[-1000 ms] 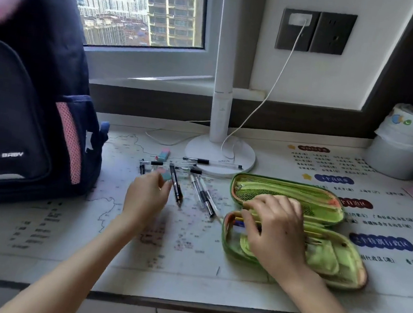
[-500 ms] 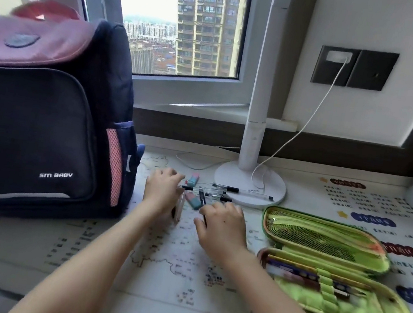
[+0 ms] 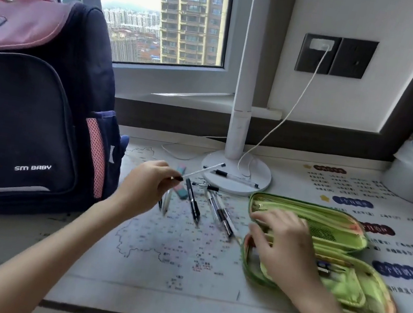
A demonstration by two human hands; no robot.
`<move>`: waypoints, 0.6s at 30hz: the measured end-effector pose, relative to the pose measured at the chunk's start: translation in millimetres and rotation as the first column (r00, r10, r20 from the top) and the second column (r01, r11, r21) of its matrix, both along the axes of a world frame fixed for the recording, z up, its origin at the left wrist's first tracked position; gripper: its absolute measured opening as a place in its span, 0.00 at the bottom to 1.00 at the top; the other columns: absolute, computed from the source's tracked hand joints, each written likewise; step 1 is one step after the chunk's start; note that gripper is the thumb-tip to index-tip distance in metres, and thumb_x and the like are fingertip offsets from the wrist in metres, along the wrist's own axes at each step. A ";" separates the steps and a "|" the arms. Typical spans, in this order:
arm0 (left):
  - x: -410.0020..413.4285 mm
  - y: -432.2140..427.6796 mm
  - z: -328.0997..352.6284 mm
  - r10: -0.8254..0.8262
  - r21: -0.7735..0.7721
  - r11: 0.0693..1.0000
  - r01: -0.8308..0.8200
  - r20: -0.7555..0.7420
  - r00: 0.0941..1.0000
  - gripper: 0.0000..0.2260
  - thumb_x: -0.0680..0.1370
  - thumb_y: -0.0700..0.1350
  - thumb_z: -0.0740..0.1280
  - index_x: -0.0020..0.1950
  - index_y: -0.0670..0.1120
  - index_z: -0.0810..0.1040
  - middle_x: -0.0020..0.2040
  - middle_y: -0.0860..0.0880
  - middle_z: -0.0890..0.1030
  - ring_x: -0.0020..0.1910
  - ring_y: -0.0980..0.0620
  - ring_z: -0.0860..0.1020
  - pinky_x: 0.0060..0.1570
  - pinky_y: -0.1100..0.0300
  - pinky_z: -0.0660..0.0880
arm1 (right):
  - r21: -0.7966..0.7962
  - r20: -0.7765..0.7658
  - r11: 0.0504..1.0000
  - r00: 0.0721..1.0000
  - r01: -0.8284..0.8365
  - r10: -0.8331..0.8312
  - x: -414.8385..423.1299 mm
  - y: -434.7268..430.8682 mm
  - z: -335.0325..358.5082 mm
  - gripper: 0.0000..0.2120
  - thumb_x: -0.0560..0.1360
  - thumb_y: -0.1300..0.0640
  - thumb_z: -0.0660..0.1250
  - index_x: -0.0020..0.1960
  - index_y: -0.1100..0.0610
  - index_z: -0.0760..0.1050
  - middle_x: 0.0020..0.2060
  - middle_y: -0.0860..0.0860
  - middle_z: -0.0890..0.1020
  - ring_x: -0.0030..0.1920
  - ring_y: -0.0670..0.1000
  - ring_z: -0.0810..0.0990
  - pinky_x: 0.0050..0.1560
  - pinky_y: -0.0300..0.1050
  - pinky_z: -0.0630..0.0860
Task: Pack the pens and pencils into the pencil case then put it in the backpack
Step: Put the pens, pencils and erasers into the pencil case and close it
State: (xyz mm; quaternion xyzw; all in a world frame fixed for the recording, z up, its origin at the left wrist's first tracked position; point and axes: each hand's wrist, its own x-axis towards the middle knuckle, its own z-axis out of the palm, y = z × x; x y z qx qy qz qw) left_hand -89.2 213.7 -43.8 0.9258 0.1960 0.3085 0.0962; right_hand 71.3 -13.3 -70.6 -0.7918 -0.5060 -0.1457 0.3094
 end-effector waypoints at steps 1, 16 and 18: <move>-3.3 -19.2 3.7 -0.093 0.000 0.996 0.093 -0.014 0.996 0.07 0.74 0.43 0.69 0.50 0.44 0.83 0.40 0.47 0.82 0.38 0.48 0.77 0.40 0.54 0.76 | 0.014 -0.011 0.999 0.999 0.042 -0.042 10.2 -17.8 -1.3 0.09 0.75 0.51 0.64 0.49 0.53 0.80 0.44 0.47 0.83 0.46 0.49 0.79 0.48 0.50 0.74; 52.7 -130.9 -19.0 -0.278 0.340 0.859 0.382 -0.316 0.907 0.10 0.66 0.42 0.76 0.45 0.51 0.83 0.33 0.52 0.74 0.33 0.50 0.73 0.28 0.60 0.66 | -0.084 -0.076 0.907 0.905 0.413 -0.419 79.7 -119.1 -50.2 0.21 0.75 0.46 0.54 0.55 0.56 0.78 0.51 0.54 0.82 0.51 0.57 0.78 0.52 0.53 0.71; 55.2 -130.8 -19.4 -0.267 0.325 0.869 0.372 -0.325 0.907 0.11 0.66 0.41 0.77 0.45 0.51 0.83 0.32 0.52 0.73 0.33 0.51 0.71 0.29 0.61 0.65 | -0.063 -0.067 0.909 0.907 0.411 -0.415 81.8 -118.9 -52.4 0.24 0.75 0.43 0.52 0.54 0.57 0.78 0.50 0.54 0.82 0.50 0.58 0.79 0.51 0.53 0.71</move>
